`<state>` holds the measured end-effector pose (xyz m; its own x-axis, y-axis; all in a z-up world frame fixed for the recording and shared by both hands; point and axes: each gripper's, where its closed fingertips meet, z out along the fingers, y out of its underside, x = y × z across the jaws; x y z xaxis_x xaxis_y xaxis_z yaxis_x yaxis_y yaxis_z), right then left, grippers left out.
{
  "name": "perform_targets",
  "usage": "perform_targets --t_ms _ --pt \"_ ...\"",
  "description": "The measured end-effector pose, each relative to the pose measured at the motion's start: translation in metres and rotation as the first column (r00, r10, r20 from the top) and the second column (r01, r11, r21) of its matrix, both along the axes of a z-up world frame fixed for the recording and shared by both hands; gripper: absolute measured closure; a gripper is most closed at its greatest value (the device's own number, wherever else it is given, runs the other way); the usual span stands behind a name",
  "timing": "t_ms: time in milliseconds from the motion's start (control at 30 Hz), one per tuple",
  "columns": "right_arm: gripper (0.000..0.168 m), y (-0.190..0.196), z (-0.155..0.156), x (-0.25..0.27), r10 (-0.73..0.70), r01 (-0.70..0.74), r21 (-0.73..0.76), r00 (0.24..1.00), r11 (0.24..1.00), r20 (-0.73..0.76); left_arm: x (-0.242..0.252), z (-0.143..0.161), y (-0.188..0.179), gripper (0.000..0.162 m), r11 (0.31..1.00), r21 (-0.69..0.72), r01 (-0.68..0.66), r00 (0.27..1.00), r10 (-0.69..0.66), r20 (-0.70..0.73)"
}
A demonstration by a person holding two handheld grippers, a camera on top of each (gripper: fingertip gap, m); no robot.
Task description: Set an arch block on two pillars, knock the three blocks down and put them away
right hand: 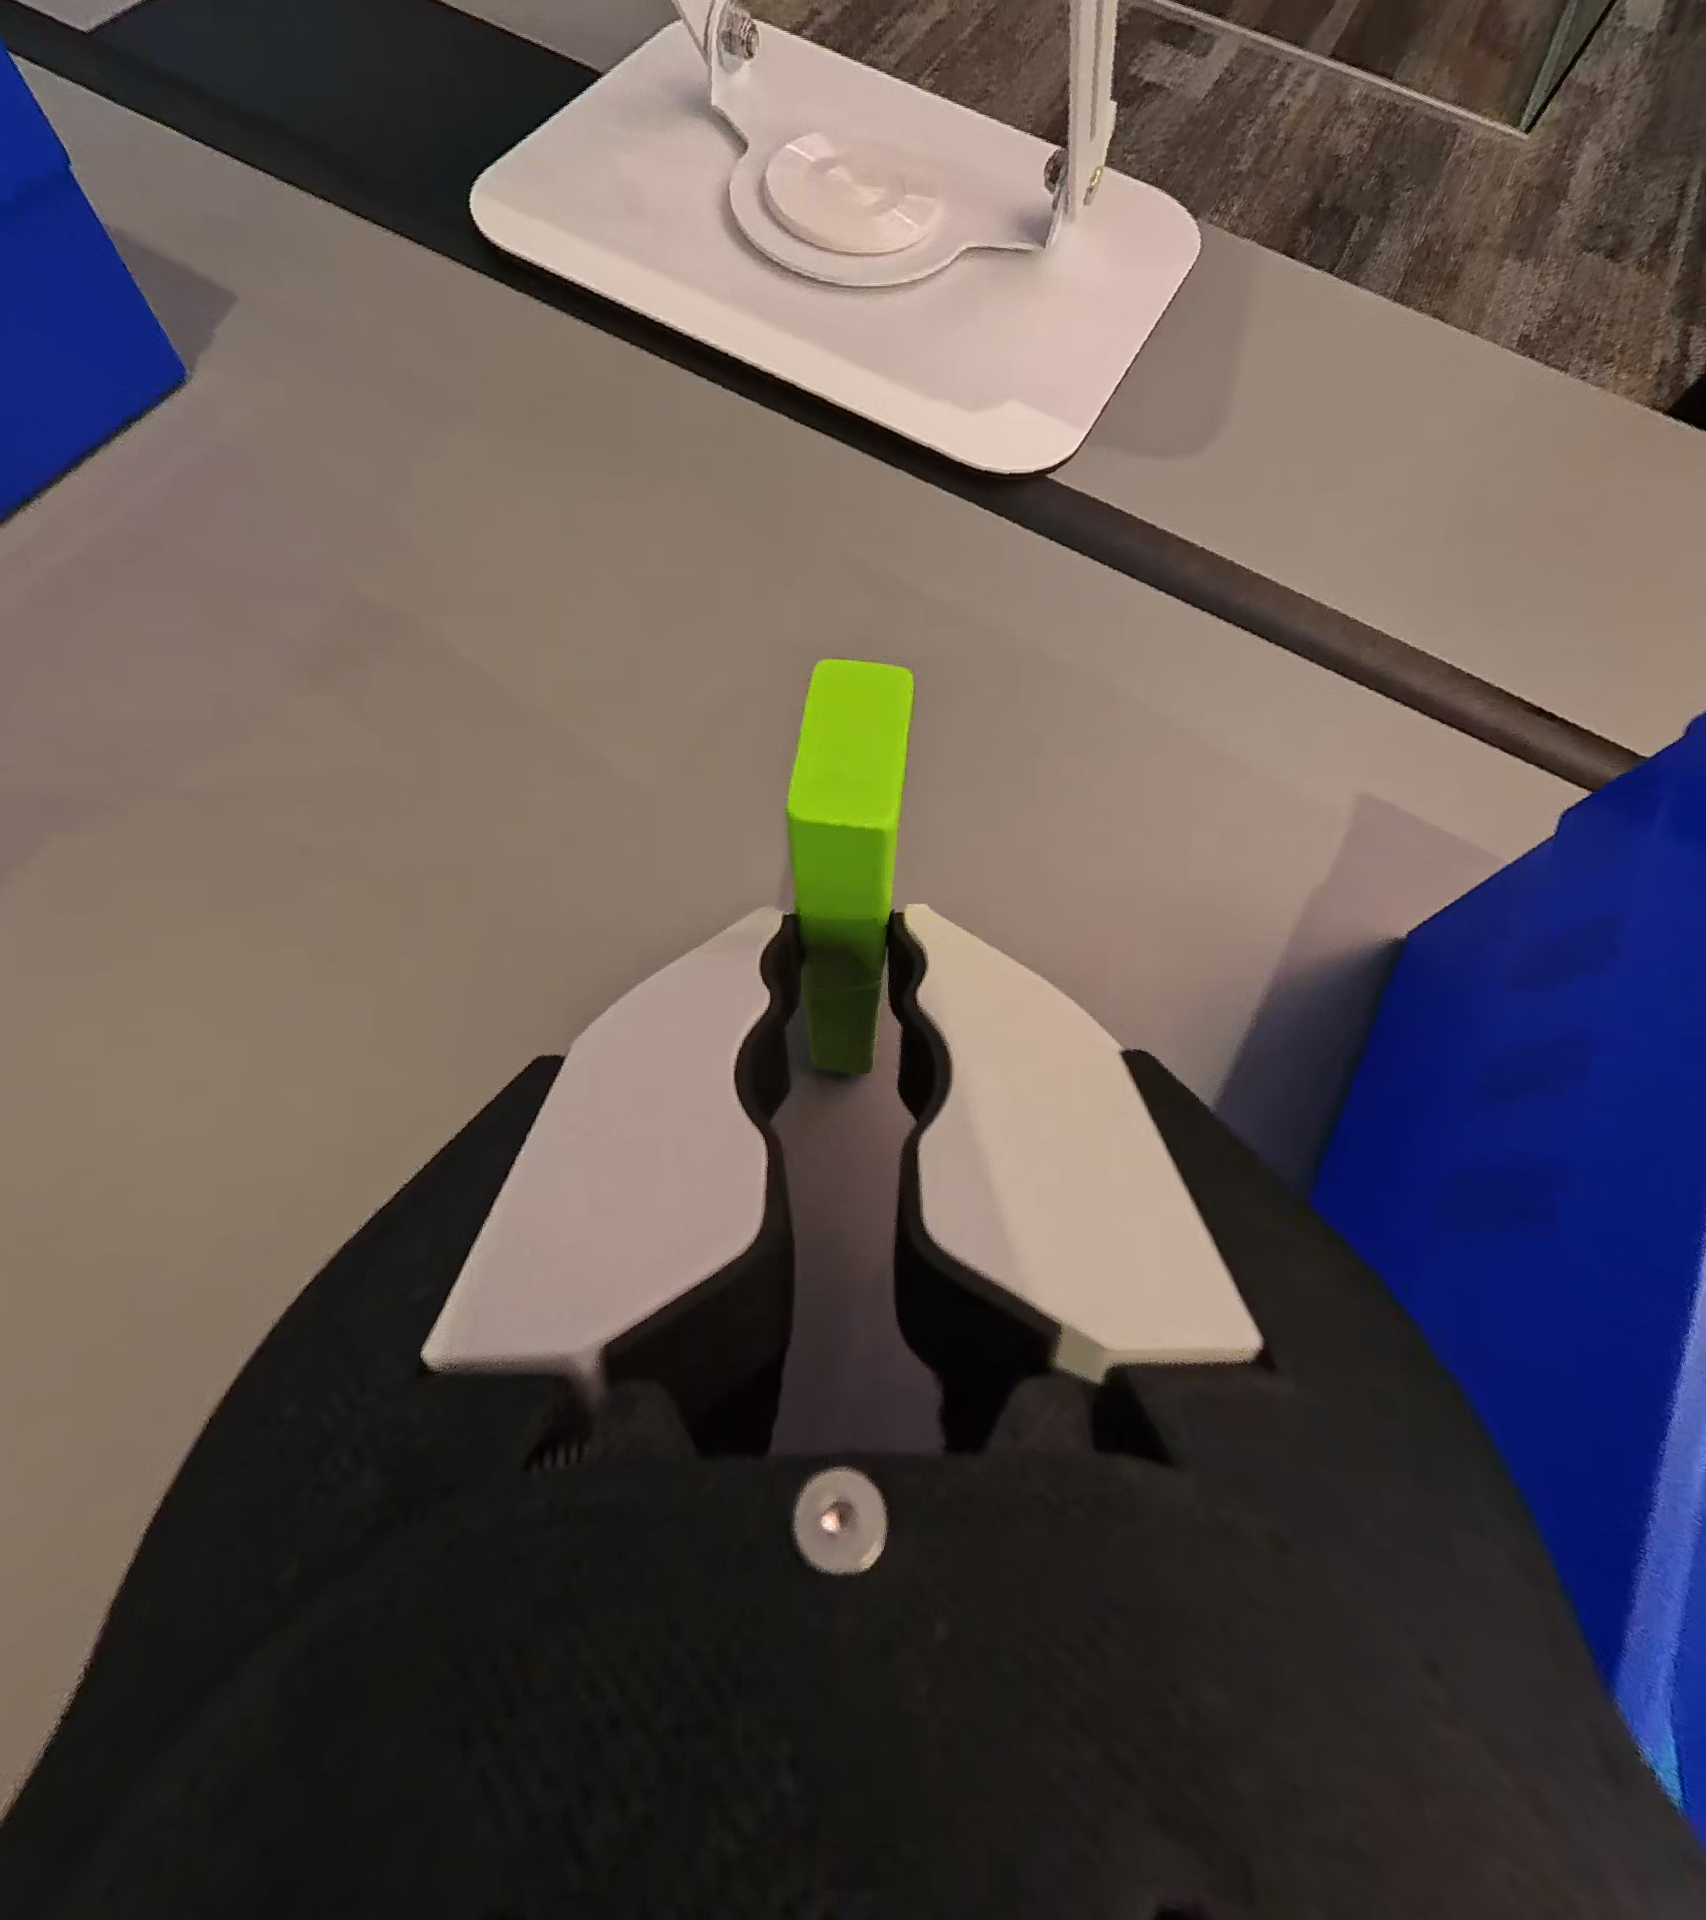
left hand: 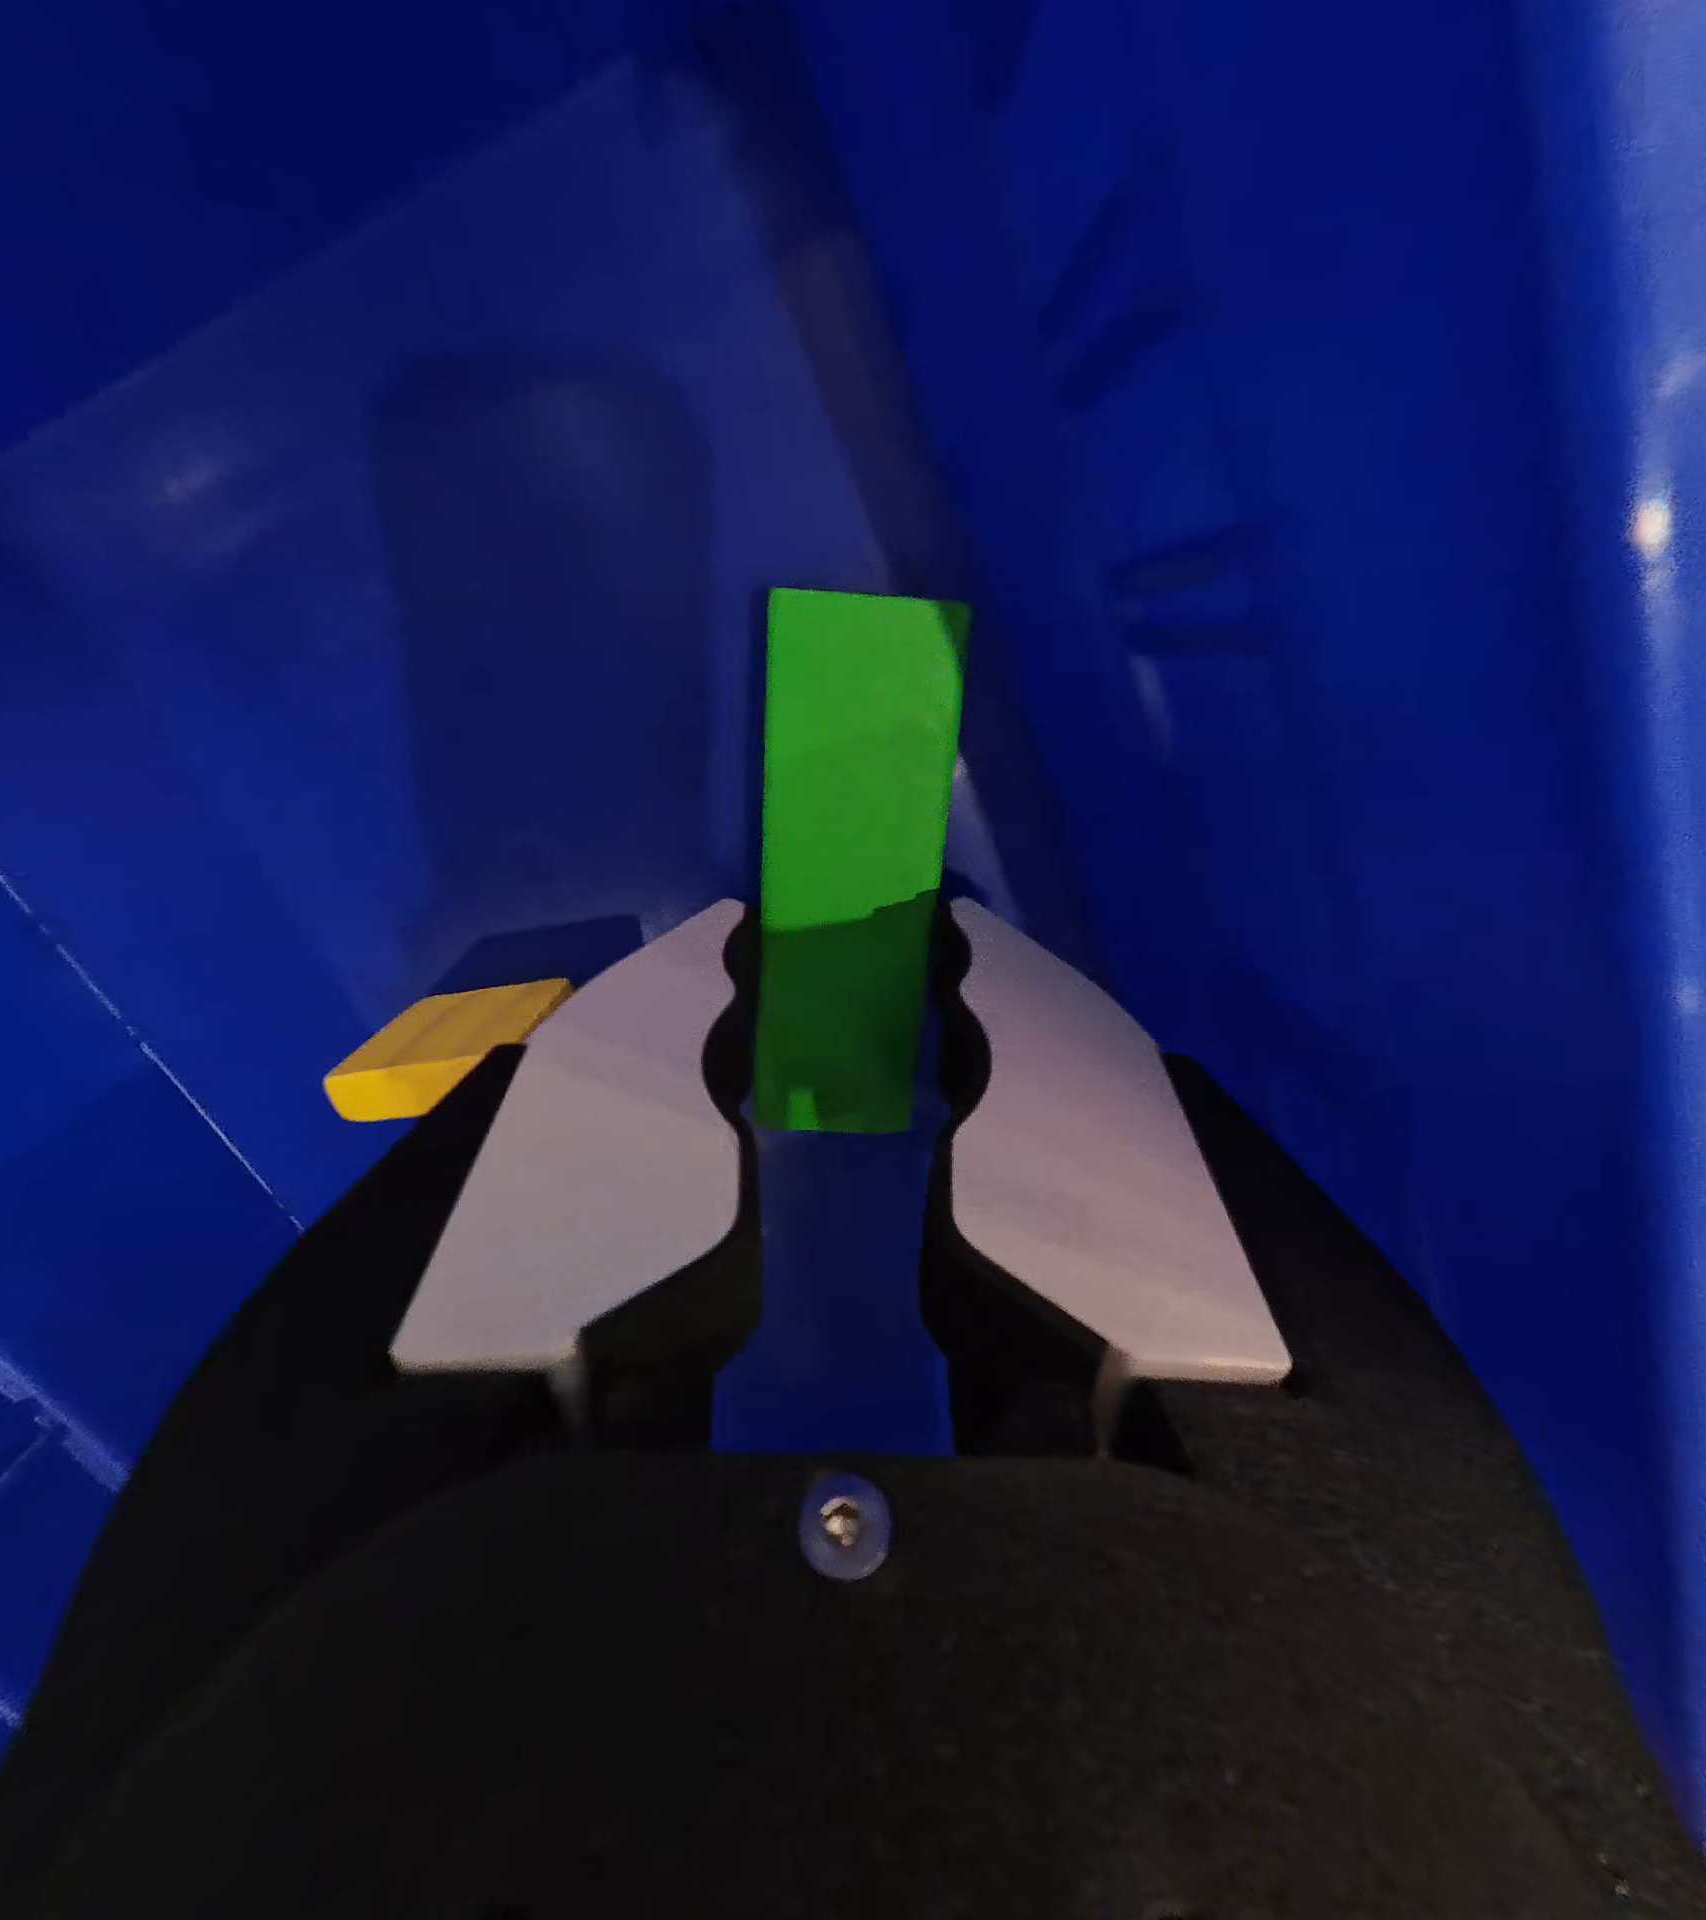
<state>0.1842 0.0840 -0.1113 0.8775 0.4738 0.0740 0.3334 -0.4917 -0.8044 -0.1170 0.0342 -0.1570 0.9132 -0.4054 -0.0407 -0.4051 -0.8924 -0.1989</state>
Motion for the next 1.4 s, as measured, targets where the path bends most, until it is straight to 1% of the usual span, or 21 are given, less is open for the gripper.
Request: perform_targets --t_ms 100,167,233,300,433,567,667,767,900,1167,1267,1333,1400 --pt "0.151 0.0 0.0 0.001 -0.014 0.014 0.003 1.0 1.0 -0.006 -0.002 0.0 0.0 0.13 1.0 -0.004 0.021 1.0 -0.021 -0.013" --pt "0.152 0.0 0.0 0.002 -0.024 0.024 -0.002 1.0 1.0 -0.018 -0.01 0.002 0.001 0.13 1.0 0.001 0.013 0.999 -0.013 -0.045" --pt "0.152 0.001 0.0 0.003 -0.034 0.034 -0.005 0.999 0.999 -0.02 -0.013 0.008 0.003 0.13 1.0 0.018 0.007 0.999 -0.006 -0.042" --pt "0.152 0.002 0.0 0.006 -0.07 0.07 -0.006 0.997 0.998 -0.031 -0.012 0.017 0.003 0.13 0.999 0.041 0.001 1.0 -0.001 -0.002" --pt "0.151 -0.002 -0.002 0.006 -0.086 0.086 -0.01 0.995 0.996 -0.049 -0.01 0.04 0.003 0.13 0.995 0.1 0.004 0.999 -0.008 0.045" --pt "0.151 -0.005 -0.003 0.0 -0.081 0.08 -0.013 0.992 0.997 -0.096 -0.011 0.062 0.004 0.13 0.987 0.163 -0.01 0.997 -0.002 0.075" --pt "0.151 -0.006 -0.003 -0.004 -0.075 0.074 -0.016 0.991 0.997 -0.108 -0.012 0.072 0.003 0.13 0.981 0.193 -0.012 0.997 -0.004 0.083" --pt "0.151 -0.006 -0.004 -0.006 -0.06 0.059 -0.012 0.994 0.998 -0.087 -0.012 0.078 0.001 0.13 0.978 0.206 -0.013 0.996 -0.005 0.089" --pt "0.146 -0.007 -0.01 -0.01 -0.043 0.039 -0.037 0.995 0.999 -0.096 -0.012 0.082 0.002 0.13 0.975 0.222 -0.014 0.995 -0.007 0.095" --pt "0.146 -0.005 -0.01 -0.009 -0.043 0.041 -0.028 0.996 0.999 -0.08 -0.005 0.081 -0.001 0.13 0.976 0.216 0.008 0.995 -0.03 0.097" --pt "0.133 -0.004 -0.008 -0.007 -0.05 0.049 -0.015 0.996 0.999 -0.078 -0.006 0.085 -0.001 0.13 0.974 0.227 0.007 0.995 -0.03 0.098" --pt "0.13 -0.003 -0.004 -0.007 -0.051 0.051 0.005 0.996 0.999 -0.07 -0.007 0.091 -0.001 0.13 0.969 0.245 0.0 0.994 -0.027 0.105" --pt "0.123 -0.002 0.003 -0.005 -0.063 0.065 0.036 0.997 0.997 -0.05 -0.009 0.099 -0.002 0.13 0.963 0.27 -0.005 0.994 -0.025 0.109"
